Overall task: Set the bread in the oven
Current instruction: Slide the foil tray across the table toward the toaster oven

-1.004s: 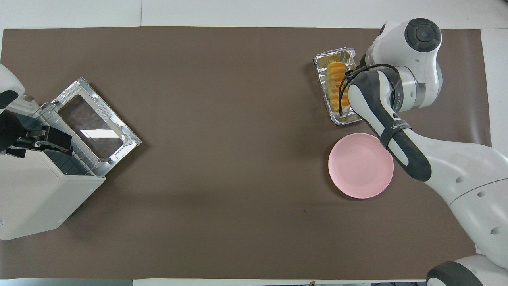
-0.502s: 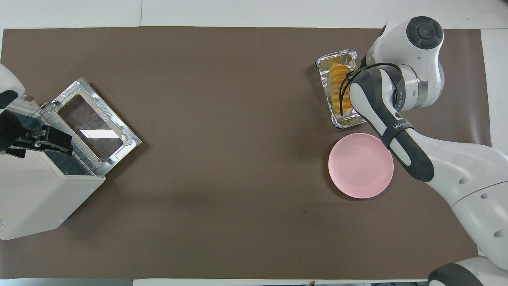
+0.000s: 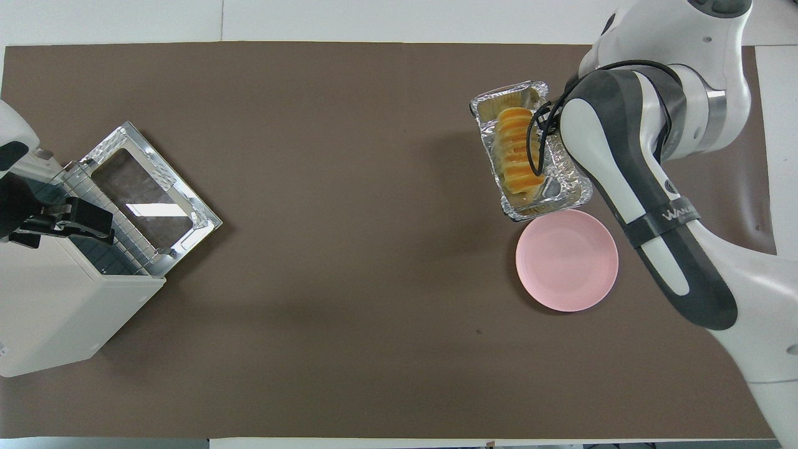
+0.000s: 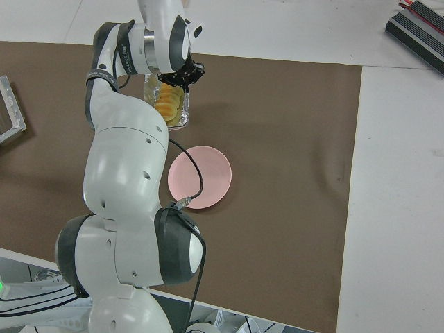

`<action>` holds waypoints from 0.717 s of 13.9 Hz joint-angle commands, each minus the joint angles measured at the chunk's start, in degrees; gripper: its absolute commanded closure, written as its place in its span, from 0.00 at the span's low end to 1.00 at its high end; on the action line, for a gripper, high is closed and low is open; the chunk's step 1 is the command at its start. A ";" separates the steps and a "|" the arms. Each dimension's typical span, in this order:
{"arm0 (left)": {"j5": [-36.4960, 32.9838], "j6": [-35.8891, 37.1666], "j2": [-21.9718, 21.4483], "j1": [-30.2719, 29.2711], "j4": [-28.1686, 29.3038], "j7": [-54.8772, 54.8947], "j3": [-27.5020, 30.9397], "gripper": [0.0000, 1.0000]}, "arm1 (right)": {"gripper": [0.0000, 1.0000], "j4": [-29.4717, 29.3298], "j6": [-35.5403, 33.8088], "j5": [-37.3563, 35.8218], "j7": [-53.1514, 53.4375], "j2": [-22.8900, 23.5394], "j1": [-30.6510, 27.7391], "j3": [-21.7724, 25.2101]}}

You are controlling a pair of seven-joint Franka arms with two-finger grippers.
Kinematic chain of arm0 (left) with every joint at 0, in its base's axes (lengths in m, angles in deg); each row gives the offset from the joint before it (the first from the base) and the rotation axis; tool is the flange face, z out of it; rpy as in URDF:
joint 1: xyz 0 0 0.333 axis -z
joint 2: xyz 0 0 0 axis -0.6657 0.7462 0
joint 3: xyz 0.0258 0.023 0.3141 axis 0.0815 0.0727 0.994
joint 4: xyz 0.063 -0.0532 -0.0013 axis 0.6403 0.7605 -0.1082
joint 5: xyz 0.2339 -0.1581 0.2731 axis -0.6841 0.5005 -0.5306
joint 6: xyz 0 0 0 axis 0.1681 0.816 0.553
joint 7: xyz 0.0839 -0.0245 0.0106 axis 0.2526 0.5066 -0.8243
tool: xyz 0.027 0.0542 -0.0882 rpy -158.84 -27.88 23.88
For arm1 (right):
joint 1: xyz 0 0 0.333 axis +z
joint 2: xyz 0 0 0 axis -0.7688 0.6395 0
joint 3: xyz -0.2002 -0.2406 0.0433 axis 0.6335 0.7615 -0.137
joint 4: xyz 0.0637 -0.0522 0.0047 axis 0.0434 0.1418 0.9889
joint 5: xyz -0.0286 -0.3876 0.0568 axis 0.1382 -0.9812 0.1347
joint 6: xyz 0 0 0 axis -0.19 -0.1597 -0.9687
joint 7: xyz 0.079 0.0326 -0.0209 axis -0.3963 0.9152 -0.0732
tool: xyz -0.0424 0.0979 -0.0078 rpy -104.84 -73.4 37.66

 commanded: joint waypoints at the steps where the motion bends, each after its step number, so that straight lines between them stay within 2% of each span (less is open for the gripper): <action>1: 0.80 1.02 -0.69 -0.67 0.07 -0.07 -0.30 0.00 | 1.00 0.77 -1.44 3.23 10.80 -2.41 6.77 0.17; 5: 0.72 1.02 -0.69 -0.67 0.07 -0.07 -0.30 0.00 | 1.00 4.71 4.69 2.35 24.61 -2.24 16.36 0.17; 10: 0.72 1.02 -0.69 -0.67 0.07 -0.07 -0.21 0.00 | 1.00 19.20 23.22 0.86 29.90 -2.06 23.84 0.35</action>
